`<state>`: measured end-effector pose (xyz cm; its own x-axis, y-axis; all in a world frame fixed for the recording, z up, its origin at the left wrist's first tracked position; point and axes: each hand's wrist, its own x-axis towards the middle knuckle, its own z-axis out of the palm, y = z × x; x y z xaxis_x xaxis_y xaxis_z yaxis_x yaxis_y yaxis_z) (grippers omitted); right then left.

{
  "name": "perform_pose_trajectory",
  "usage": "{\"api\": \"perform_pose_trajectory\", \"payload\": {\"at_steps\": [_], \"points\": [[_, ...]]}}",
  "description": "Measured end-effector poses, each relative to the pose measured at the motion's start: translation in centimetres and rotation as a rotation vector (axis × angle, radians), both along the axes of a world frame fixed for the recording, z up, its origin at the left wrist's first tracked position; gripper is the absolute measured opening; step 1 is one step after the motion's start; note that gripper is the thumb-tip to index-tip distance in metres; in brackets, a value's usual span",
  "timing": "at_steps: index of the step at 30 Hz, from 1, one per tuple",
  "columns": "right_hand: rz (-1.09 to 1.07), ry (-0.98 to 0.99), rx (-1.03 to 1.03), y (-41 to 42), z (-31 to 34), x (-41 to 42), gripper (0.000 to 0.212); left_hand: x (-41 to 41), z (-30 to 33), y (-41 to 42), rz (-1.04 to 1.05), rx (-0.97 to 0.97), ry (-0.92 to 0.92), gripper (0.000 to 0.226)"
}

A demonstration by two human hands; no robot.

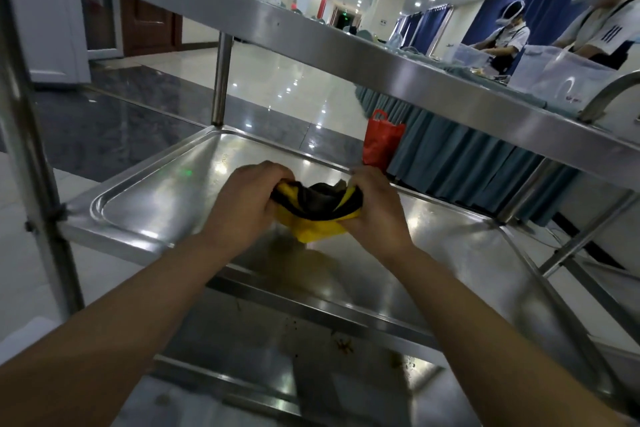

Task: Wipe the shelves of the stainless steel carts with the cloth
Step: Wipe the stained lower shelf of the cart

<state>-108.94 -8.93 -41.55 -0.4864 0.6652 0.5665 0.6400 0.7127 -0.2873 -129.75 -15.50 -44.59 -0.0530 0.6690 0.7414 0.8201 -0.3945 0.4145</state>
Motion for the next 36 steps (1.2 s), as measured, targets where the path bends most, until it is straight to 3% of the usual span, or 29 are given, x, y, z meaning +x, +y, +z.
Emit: {"api": "perform_pose_trajectory", "payload": {"at_steps": [2, 4, 6, 11, 13, 17, 20, 24, 29, 32, 36], "points": [[0.077, -0.117, -0.037, -1.3, -1.9, 1.3, 0.035, -0.3, -0.9, -0.5, -0.015, -0.178, 0.140, 0.033], [0.102, -0.135, -0.223, -2.5, -3.6, 2.6, 0.033, -0.7, -2.3, -0.7, -0.099, -0.431, 0.233, 0.032], [0.130, -0.150, -0.346, -3.4, -4.8, 3.9, 0.037, -1.1, -3.0, -0.8, -0.138, -0.562, 0.278, 0.029], [0.170, -0.011, -0.593, -4.9, -5.7, 6.4, 0.046, -0.9, -2.9, -0.3, -0.137, -0.535, 0.088, 0.021], [0.160, 0.132, -0.692, -5.0, -5.7, 6.3, 0.038, -0.3, -3.3, 0.0, -0.112, -0.487, 0.138, 0.006], [0.000, 0.077, -0.514, -4.0, -5.3, 4.6, 0.022, 0.9, -3.6, 0.5, -0.111, -0.336, 0.246, 0.034], [-0.029, -0.100, -0.530, -3.2, -4.8, 3.4, 0.043, 1.3, -3.9, 0.6, -0.157, -0.437, 0.351, 0.070], [-0.053, -0.272, -0.630, -2.6, -4.7, 3.0, 0.066, 1.0, -4.3, 0.7, -0.046, -0.591, 0.524, 0.094], [-0.254, -0.115, -0.464, -1.8, -5.8, 2.8, 0.031, 0.8, -4.3, 0.8, -0.025, -0.646, 0.518, 0.106], [-0.249, 0.036, -0.708, -1.2, -6.0, 2.4, 0.040, 0.7, -4.5, 0.7, -0.051, -0.687, 0.492, 0.107], [-0.138, 0.045, -0.580, -1.2, -6.5, 1.7, 0.053, 0.4, -4.8, 0.7, -0.022, -0.664, 0.505, 0.103]]}}
